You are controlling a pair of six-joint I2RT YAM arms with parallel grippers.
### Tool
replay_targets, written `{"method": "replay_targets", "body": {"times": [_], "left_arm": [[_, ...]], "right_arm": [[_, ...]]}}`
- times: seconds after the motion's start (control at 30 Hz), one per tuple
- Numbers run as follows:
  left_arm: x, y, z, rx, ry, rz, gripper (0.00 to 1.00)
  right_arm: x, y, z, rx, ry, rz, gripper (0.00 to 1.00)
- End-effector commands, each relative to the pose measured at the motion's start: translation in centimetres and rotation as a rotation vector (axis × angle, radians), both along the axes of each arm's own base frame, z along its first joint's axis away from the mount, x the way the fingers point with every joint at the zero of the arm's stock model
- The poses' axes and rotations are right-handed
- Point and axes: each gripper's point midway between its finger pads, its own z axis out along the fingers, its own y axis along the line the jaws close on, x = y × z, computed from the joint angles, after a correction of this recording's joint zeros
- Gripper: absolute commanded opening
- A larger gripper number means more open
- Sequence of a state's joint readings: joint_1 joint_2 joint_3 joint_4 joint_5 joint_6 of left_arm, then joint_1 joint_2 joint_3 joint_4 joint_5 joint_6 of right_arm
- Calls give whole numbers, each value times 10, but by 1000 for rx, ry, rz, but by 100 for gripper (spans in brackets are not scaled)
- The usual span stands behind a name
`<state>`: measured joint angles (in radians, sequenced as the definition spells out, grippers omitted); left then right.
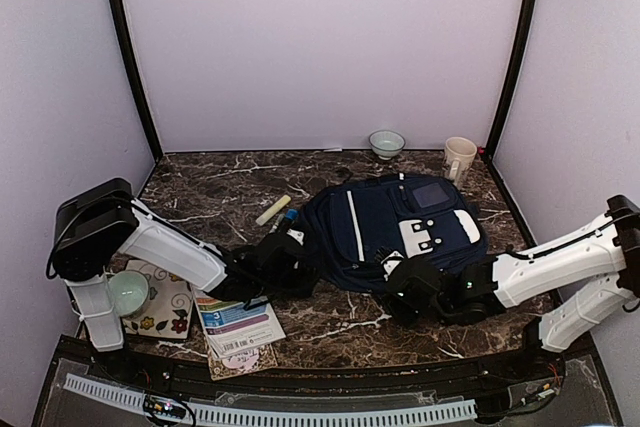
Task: Pack the student bag
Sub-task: Hold the largest pocket of the student bag.
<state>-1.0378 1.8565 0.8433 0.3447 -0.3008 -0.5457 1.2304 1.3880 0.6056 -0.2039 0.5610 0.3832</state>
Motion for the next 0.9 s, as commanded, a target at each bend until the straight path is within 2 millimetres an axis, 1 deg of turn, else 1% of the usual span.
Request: {"method": "replay_targets", "body": {"times": [0.0,0.17,0.3,0.33,0.37,0.4,0.47,0.5,0.53,0.63,0.7,0.77,0.87], "left_arm": [[-6,0,11,-38,5,-29,56],[-11,11,19,-36,-11,-33,56],[-15,23,30,-34,-37,-32,56],[-16,26,33,-33,-45,-29,56],[-16,30,37,-30,-53,-25,56],[-17,33,41,-27,-63,-20,56],[-17,41,49,-22,-83,-12,56],[-18,44,53,-21,-93,-10,56],[-19,48,56,-23,-103,-9,57],[-21,55,69,-42,-141,-8,58],[-24,56,75,-60,-157,-24,59],[-29,53,80,-98,-155,-51,59],[-40,41,88,-160,-164,-113,59]], "right_arm": [[11,9,12,52,-95,-7,59],[14,16,8,45,-127,37,59],[23,12,5,-17,-179,10,61],[26,10,6,-27,-198,-6,58],[27,9,5,-34,-207,-12,52],[27,10,3,-38,-207,-8,43],[25,13,-2,-38,-191,15,20],[23,15,-5,-37,-174,34,12],[20,19,-6,-31,-158,54,8],[11,30,-5,1,-137,106,3],[8,36,0,23,-138,126,0],[6,42,7,55,-129,137,0],[0,51,18,111,-101,163,0]]}}
